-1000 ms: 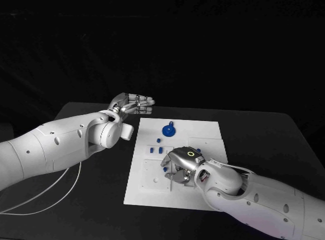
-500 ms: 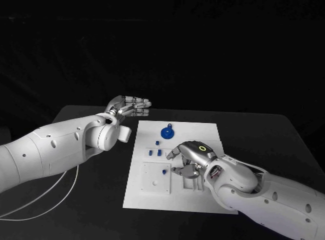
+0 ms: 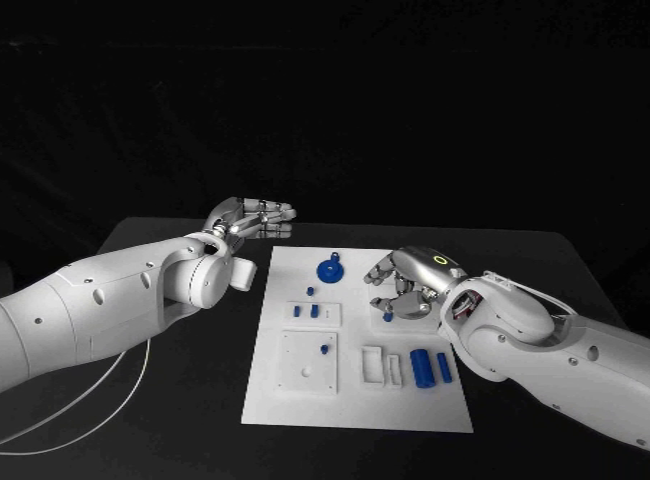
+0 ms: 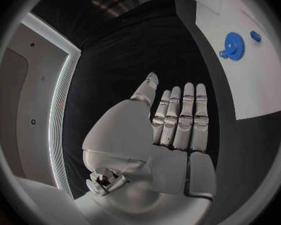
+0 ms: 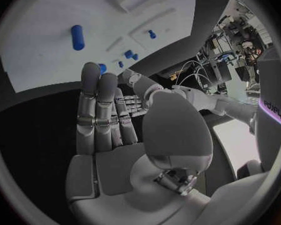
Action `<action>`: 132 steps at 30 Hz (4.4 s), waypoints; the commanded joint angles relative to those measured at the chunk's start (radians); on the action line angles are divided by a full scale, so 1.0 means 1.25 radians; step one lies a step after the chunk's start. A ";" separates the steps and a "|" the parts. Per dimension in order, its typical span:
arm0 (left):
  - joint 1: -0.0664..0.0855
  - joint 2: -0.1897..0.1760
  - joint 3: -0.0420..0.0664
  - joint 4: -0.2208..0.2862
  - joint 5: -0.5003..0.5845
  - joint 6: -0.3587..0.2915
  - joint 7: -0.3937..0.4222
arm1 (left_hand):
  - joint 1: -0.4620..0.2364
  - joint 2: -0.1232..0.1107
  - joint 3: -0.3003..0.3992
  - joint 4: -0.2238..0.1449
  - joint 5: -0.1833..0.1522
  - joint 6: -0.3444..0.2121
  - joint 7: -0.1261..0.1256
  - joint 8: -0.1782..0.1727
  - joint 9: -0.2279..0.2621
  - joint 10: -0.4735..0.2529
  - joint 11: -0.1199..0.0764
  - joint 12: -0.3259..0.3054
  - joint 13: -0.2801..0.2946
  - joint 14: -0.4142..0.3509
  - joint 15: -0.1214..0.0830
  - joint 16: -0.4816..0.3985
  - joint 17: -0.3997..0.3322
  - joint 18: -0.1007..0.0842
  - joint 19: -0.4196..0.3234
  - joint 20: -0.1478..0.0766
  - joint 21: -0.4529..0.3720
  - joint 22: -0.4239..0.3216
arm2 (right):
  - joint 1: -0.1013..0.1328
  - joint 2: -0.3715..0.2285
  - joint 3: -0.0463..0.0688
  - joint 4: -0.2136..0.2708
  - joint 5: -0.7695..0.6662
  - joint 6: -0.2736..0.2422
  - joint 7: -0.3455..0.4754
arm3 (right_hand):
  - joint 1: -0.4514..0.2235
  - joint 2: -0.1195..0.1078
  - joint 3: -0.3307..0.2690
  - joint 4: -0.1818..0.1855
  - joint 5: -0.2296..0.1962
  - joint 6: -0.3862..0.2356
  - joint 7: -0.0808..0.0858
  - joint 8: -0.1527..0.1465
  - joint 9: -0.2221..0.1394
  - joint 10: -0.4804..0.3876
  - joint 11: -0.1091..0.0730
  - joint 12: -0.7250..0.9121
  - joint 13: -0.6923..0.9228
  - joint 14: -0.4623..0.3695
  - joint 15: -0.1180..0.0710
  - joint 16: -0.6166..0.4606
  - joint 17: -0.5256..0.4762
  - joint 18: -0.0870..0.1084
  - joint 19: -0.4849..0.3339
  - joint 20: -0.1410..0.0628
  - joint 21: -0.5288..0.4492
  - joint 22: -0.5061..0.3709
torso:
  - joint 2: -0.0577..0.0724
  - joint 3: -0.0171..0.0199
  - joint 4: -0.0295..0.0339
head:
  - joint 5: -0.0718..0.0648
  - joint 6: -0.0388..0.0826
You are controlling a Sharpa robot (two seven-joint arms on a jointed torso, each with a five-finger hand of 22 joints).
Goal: Assemble the parts on the task board
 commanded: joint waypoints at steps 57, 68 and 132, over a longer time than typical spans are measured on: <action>0.000 0.012 0.001 -0.004 0.003 0.017 0.001 | -0.002 -0.002 0.003 -0.001 -0.001 -0.002 -0.001 0.000 0.001 -0.011 0.003 0.003 0.001 -0.003 0.004 0.001 0.000 0.006 0.002 0.005 0.003 0.000 | -0.015 0.037 -0.003 -0.084 -0.036 0.168 -0.037 | -0.016 0.047 0.140 0.012 -0.116 0.061 -0.017 0.000 0.001 0.073 -0.022 0.006 0.000 -0.001 -0.005 0.004 0.015 -0.011 0.024 -0.009 0.008 0.014 | 0.000 -0.0005 0.0002 | -0.008 -0.012; 0.000 0.012 0.001 -0.003 0.003 0.018 0.004 | -0.003 -0.002 0.003 0.000 -0.002 -0.001 -0.001 0.000 0.001 -0.011 0.003 0.003 0.001 -0.004 0.004 0.001 0.000 0.006 0.002 0.005 0.004 0.000 | -0.018 0.037 -0.003 -0.080 -0.061 0.118 -0.044 | 0.010 0.087 0.173 -0.010 -0.129 0.128 -0.033 0.001 0.005 0.153 -0.046 0.007 0.003 -0.003 -0.023 0.006 0.026 -0.026 0.017 -0.030 0.023 0.040 | 0.000 -0.0002 0.0000 | -0.009 -0.013; -0.004 0.074 0.001 -0.066 0.005 0.046 0.011 | -0.018 -0.001 -0.010 0.015 -0.012 -0.009 0.001 0.000 0.001 -0.014 0.005 0.003 0.001 -0.007 0.006 0.001 0.001 0.006 -0.002 0.007 0.002 -0.001 | -0.021 0.196 -0.126 -0.007 -0.137 0.102 0.002 | 0.006 0.091 0.172 -0.022 -0.129 0.138 -0.036 0.000 0.005 0.161 -0.048 0.006 0.002 0.003 -0.027 -0.004 0.049 -0.028 0.020 -0.035 0.013 0.089 | -0.005 -0.0041 -0.0021 | 0.074 -0.024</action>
